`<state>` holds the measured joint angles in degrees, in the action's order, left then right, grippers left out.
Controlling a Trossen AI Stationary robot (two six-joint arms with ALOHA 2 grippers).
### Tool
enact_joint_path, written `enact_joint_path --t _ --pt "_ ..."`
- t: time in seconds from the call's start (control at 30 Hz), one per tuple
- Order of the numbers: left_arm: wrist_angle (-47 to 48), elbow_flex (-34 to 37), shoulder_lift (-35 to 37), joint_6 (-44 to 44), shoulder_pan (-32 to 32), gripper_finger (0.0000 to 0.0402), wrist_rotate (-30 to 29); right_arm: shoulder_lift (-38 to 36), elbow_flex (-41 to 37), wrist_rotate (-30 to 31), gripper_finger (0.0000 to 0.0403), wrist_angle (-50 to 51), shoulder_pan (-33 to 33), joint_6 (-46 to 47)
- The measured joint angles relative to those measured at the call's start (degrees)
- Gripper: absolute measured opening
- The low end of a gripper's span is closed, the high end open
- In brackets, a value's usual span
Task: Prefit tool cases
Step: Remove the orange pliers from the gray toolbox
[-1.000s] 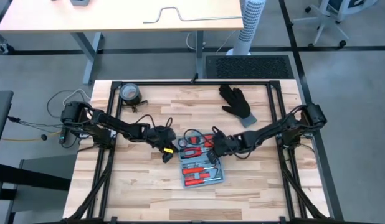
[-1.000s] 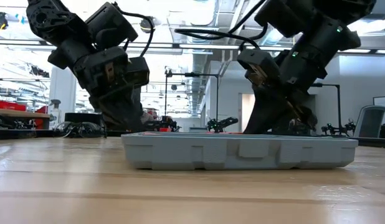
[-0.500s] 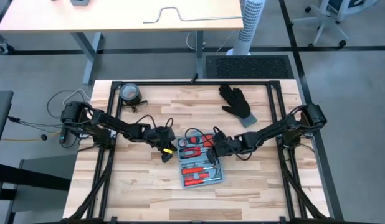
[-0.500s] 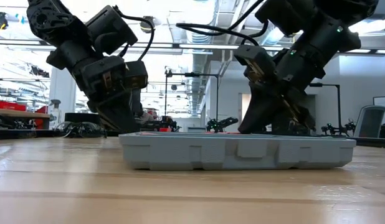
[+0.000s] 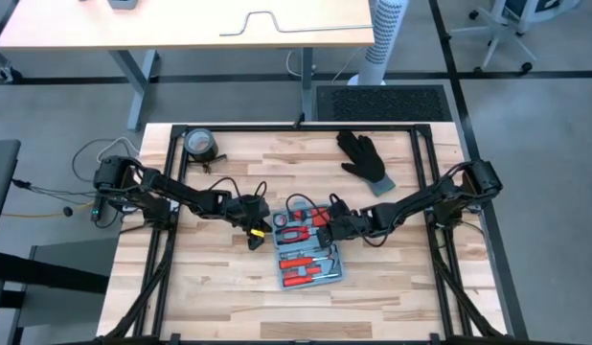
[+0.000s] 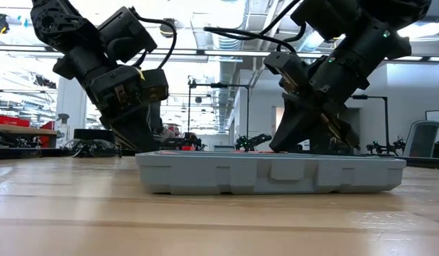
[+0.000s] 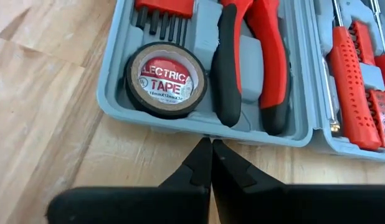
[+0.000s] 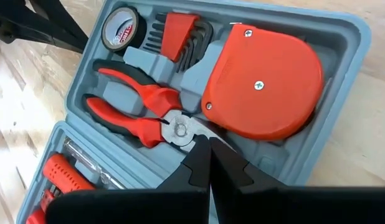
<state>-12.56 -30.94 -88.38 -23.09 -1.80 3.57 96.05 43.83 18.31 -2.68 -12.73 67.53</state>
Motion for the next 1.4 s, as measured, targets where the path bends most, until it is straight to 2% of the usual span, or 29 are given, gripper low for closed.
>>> enact_joint_path --t 0.43,0.67,0.73,0.87,0.97,1.07,1.2,1.4 --pt "2.22 0.0 0.01 -0.86 0.01 0.0 1.63 -0.82 0.0 -0.02 0.0014 -0.12 0.34 0.46" --pt "-1.32 -0.02 0.69 -7.55 -0.83 0.0 3.29 -4.82 0.0 -1.58 0.0081 1.03 0.48 1.01" --pt "-1.13 -0.02 1.28 -9.06 -1.82 0.0 1.63 -5.93 0.02 -3.15 0.0104 3.3 0.72 1.04" --pt "-2.04 0.57 2.51 -13.35 -5.8 0.0 -5.92 -6.83 0.02 -7.92 0.0143 7.33 1.2 1.27" --pt "-3.91 1.2 2.69 -15.27 -8.9 0.0 -11.44 -6.86 0.02 -11.72 0.0163 8.3 2.04 1.48" --pt "-3.99 1.2 2.36 -17.27 -10.41 0.0 -15.87 -6.86 0.01 -12.42 0.0171 8.27 3.17 1.45" --pt "-3.25 1.22 2.05 -19.72 -10.73 0.0 -18.02 -6.86 0.0 -12.62 0.0172 8.35 5.56 0.23" --pt "-2.26 1.22 2.05 -19.27 -10.35 0.0 -19.06 -5.55 0.0 -17.48 0.0171 8.27 8.56 -1.58"
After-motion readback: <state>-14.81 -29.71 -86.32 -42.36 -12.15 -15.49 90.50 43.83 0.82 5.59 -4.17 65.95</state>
